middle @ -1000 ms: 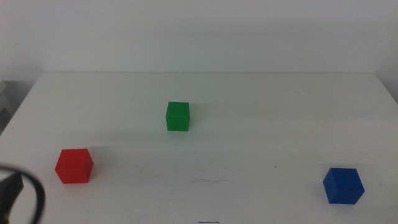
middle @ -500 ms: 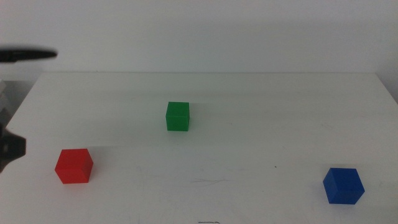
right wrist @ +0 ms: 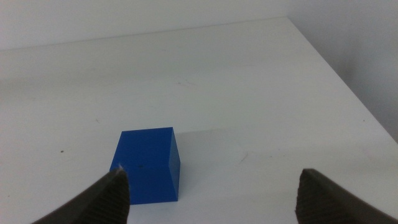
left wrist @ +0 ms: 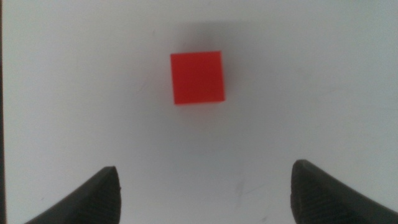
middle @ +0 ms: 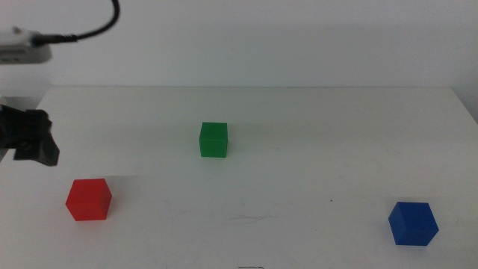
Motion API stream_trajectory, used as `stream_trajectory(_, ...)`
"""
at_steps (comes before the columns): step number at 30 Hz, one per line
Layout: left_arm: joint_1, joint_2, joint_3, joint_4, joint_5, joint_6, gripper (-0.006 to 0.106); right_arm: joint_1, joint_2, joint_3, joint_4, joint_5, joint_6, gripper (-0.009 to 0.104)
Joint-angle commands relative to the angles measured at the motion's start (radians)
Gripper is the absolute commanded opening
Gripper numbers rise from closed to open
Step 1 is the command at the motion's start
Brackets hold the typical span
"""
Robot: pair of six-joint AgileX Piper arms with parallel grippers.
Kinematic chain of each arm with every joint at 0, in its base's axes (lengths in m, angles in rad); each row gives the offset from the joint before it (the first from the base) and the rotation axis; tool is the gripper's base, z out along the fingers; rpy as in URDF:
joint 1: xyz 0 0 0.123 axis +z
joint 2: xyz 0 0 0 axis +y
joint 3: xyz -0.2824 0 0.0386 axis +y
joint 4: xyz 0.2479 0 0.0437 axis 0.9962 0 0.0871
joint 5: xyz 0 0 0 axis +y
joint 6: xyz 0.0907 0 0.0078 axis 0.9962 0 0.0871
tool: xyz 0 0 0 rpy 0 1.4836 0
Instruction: Stack red cubes first, then green, then blue cubes in a specific spot.
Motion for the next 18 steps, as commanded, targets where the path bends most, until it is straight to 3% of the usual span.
stream_trajectory(1,0.0,0.041,-0.049,0.016,-0.003,-0.015,0.094,0.003,-0.023,-0.026,-0.016,-0.077,-0.009,0.085)
stream_trajectory(18,-0.004,0.36,-0.051,-0.024,-0.17,-0.014,0.094,0.003,-0.023,-0.026,-0.016,-0.077,-0.009,0.085)
